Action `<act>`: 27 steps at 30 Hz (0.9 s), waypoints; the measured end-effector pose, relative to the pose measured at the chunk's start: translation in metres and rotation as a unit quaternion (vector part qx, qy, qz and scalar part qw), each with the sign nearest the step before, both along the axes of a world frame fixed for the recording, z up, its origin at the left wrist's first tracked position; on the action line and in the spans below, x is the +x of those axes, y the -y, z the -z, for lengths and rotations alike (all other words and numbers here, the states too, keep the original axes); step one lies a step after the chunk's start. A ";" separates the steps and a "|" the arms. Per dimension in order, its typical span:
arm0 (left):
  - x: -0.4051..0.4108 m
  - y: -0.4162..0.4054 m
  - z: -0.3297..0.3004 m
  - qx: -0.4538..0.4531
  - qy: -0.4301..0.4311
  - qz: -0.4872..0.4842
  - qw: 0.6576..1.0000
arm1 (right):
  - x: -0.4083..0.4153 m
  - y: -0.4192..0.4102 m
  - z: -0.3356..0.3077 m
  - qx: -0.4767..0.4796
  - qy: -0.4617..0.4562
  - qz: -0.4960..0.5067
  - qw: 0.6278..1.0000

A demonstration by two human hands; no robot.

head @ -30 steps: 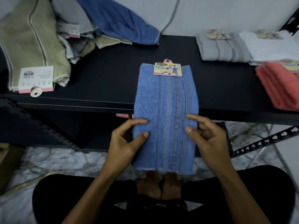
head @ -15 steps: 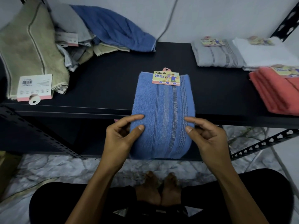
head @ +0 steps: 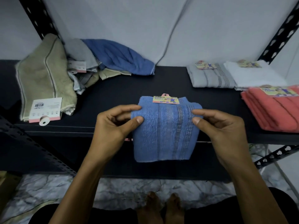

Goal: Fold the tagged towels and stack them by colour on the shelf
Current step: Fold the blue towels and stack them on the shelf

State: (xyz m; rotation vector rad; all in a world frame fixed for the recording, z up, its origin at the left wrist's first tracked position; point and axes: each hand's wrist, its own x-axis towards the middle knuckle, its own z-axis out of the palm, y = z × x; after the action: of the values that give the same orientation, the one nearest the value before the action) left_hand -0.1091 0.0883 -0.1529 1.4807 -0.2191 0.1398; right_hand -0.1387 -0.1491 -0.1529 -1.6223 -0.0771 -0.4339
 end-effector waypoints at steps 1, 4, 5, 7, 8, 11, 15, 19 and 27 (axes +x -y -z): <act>0.004 0.000 -0.012 0.004 0.013 -0.004 1.000 | 0.004 0.001 -0.012 0.004 0.012 -0.006 1.000; 0.015 -0.001 -0.046 0.028 0.056 -0.025 0.998 | 0.015 0.002 -0.048 0.023 0.041 -0.020 0.999; 0.017 -0.001 -0.057 0.040 0.072 -0.032 0.996 | 0.017 0.003 -0.059 0.033 0.049 -0.027 0.998; 0.017 -0.001 -0.073 0.069 0.103 -0.046 0.991 | 0.019 0.004 -0.076 0.040 0.061 -0.047 0.996; 0.017 -0.001 -0.080 0.080 0.114 -0.055 0.989 | 0.020 0.006 -0.083 0.039 0.058 -0.061 0.996; 0.016 -0.002 -0.097 0.107 0.123 -0.074 0.984 | 0.023 0.012 -0.095 0.000 0.022 -0.095 0.995; 0.017 -0.007 -0.104 0.236 0.141 -0.128 0.953 | 0.026 0.014 -0.104 -0.135 0.005 -0.070 0.988; 0.020 -0.006 -0.103 0.333 0.166 -0.161 0.914 | 0.031 0.017 -0.108 -0.268 0.018 -0.010 0.963; 0.041 -0.010 -0.101 0.324 0.130 -0.073 0.934 | 0.034 0.022 -0.112 -0.204 0.000 -0.067 0.977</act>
State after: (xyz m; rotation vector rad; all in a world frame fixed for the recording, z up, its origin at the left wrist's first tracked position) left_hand -0.0677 0.0981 -0.0515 2.1402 -0.3954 0.4160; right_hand -0.1046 -0.1714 -0.0408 -2.0061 -0.2906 -0.3273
